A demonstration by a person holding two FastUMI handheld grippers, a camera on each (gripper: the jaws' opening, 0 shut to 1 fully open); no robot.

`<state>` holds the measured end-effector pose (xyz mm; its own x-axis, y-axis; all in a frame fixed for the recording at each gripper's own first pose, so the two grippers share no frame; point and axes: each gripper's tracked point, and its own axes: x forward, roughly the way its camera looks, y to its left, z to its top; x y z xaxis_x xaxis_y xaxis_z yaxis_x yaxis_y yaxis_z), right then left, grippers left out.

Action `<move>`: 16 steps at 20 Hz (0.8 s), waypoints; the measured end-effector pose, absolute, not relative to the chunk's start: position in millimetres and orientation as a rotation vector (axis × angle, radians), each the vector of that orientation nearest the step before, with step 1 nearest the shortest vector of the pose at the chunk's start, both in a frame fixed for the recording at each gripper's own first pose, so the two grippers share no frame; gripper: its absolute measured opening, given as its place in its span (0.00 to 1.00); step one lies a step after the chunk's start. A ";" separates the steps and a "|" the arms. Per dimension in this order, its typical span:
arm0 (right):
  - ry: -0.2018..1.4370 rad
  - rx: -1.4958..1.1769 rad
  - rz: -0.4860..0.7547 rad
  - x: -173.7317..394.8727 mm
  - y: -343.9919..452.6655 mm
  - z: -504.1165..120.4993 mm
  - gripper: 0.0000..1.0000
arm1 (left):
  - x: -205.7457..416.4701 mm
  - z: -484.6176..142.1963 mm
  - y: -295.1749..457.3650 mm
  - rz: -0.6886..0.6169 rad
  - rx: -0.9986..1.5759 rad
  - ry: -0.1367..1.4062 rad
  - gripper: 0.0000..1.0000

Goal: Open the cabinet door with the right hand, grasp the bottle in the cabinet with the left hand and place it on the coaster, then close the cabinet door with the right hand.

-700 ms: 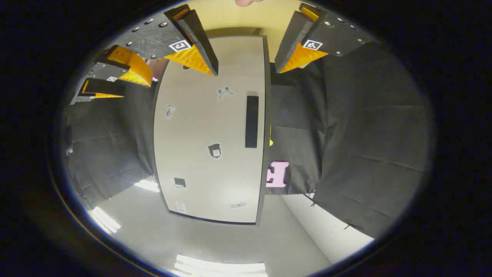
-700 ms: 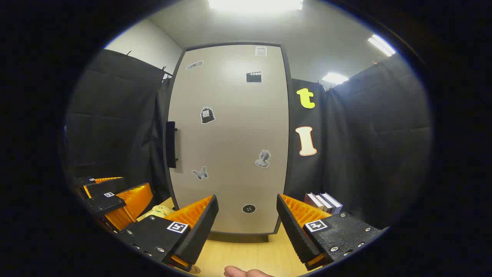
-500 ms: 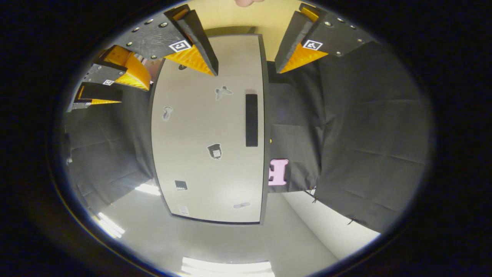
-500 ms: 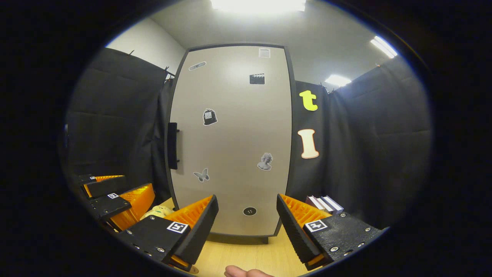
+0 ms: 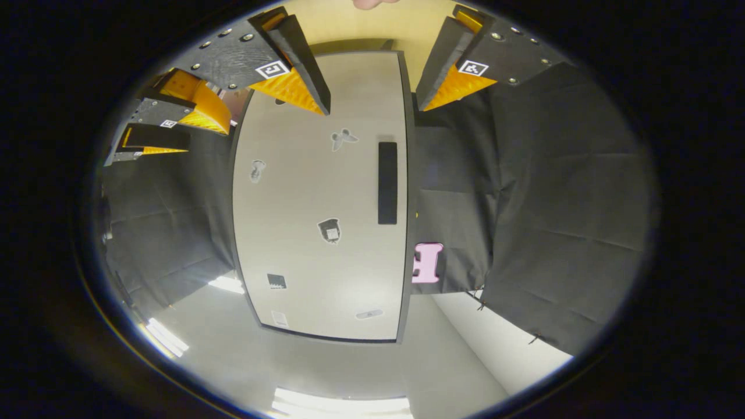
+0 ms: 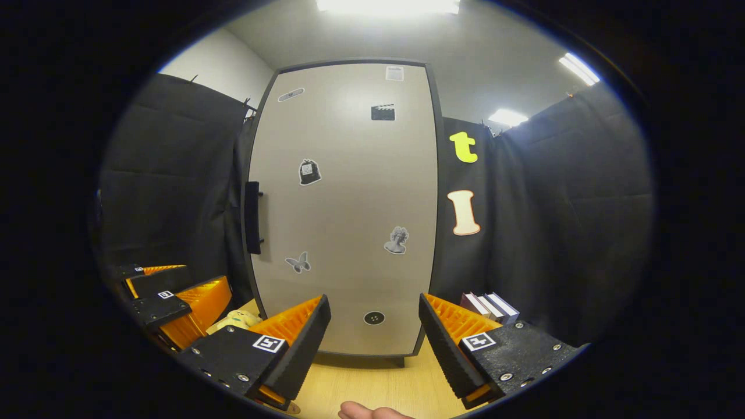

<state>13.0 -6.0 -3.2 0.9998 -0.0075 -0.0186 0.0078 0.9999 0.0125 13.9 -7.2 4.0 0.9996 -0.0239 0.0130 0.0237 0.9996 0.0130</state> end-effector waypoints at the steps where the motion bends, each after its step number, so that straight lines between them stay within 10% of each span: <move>1: 0.020 0.015 -0.011 13.4 -7.0 -3.0 0.93 | 14.9 4.3 -7.4 -0.026 0.015 -0.014 0.87; 16: 0.016 0.000 -0.012 23.0 -3.0 0.4 0.94 | 14.1 15.3 -14.2 -0.077 0.019 -0.045 0.89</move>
